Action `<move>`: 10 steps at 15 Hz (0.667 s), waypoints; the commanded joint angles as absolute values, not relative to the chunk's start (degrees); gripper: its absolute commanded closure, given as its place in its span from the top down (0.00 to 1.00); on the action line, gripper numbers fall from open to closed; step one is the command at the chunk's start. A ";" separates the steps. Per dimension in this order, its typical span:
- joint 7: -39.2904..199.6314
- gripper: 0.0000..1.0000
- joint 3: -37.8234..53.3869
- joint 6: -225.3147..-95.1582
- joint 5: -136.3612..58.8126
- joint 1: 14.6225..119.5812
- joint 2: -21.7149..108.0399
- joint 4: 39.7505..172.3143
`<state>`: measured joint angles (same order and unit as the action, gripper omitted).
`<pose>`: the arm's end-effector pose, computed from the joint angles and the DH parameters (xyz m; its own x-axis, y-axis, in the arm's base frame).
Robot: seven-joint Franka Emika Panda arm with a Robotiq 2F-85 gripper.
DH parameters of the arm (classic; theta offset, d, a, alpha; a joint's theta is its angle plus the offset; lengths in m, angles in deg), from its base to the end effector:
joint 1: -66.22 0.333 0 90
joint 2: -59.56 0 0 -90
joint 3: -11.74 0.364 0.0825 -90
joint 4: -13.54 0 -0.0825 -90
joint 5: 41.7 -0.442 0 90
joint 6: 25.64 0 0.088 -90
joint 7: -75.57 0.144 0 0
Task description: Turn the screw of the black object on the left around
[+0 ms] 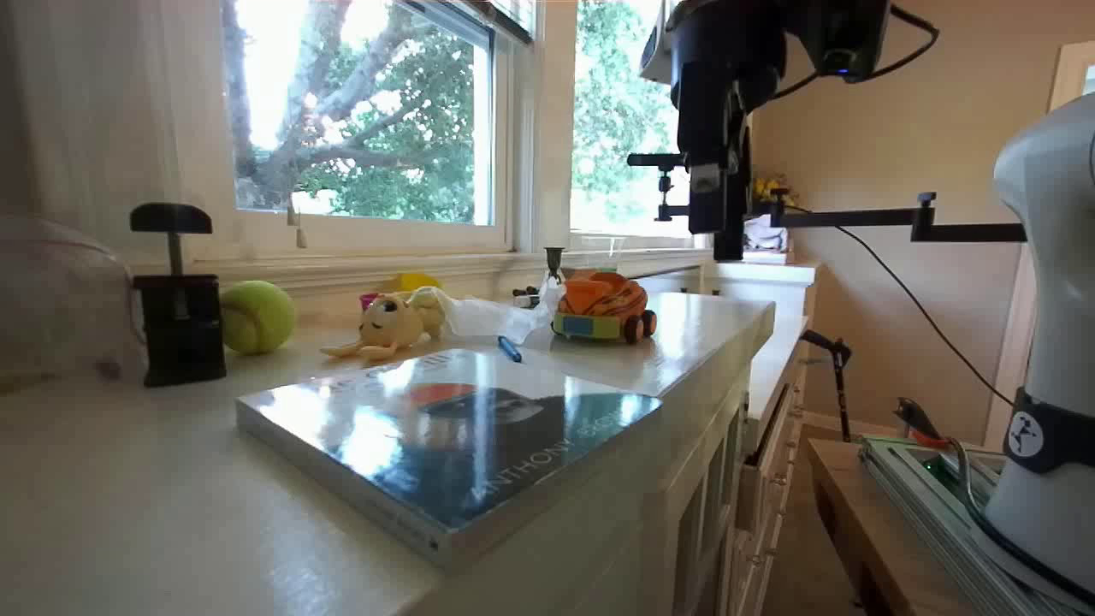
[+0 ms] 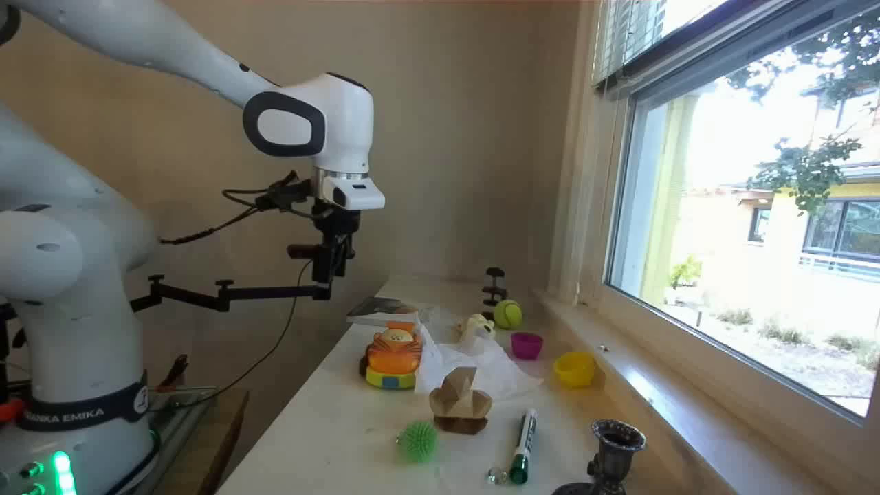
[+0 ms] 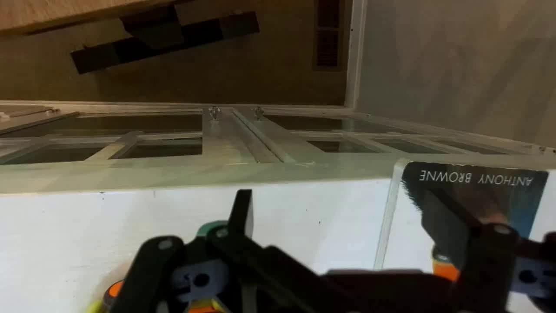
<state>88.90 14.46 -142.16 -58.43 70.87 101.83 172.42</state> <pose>0.3324 0.0667 0.3918 0.9691 -0.2373 -0.0668 -0.2463 -0.9446 -0.2171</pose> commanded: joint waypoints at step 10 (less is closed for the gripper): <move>86.63 1.00 15.55 -142.77 -55.04 68.89 101.08 170.24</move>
